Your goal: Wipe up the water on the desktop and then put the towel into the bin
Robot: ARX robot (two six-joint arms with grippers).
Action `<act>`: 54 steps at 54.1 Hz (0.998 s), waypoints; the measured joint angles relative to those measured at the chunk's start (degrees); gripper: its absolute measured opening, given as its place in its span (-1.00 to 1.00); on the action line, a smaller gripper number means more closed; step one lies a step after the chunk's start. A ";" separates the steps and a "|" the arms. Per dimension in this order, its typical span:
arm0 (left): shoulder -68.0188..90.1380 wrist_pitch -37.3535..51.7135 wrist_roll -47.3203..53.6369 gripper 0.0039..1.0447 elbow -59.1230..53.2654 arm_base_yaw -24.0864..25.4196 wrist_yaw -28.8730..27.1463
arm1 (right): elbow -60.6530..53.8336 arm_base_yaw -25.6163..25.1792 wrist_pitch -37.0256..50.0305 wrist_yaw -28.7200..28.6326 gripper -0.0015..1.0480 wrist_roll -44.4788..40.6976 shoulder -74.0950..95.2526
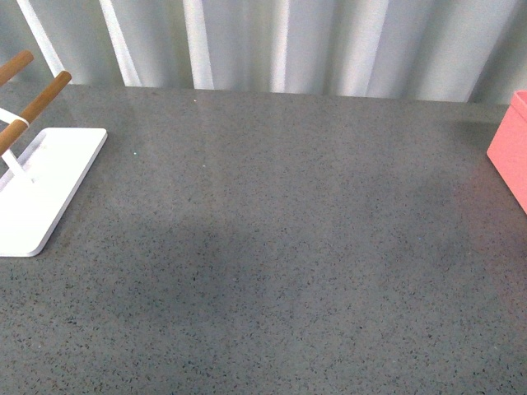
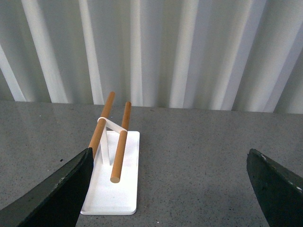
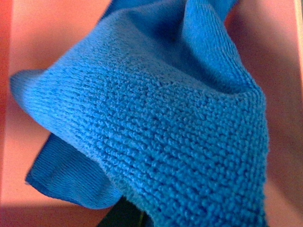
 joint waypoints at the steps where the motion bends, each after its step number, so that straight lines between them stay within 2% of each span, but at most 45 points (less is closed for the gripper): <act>1: 0.00 0.00 0.00 0.87 0.00 0.00 0.00 | 0.07 -0.15 -0.09 0.09 -0.53 0.00 0.13; 12: 0.00 0.00 0.00 0.87 0.00 0.00 0.00 | 1.99 -0.87 -1.31 0.35 0.04 0.04 0.57; 17: 0.00 0.00 0.00 0.87 0.00 0.00 0.00 | 2.97 -0.24 -2.19 0.09 0.45 0.07 0.55; 24: 0.00 0.00 0.00 0.87 0.00 0.00 0.00 | 4.31 0.42 -3.72 -0.77 0.88 0.83 0.55; 35: 0.00 0.00 0.00 0.87 0.00 0.00 0.00 | 6.05 0.72 -4.13 -1.36 0.86 3.06 0.07; 54: -0.02 0.00 0.00 0.87 0.00 0.00 0.00 | 7.34 4.37 -5.53 -8.52 0.86 9.07 -9.94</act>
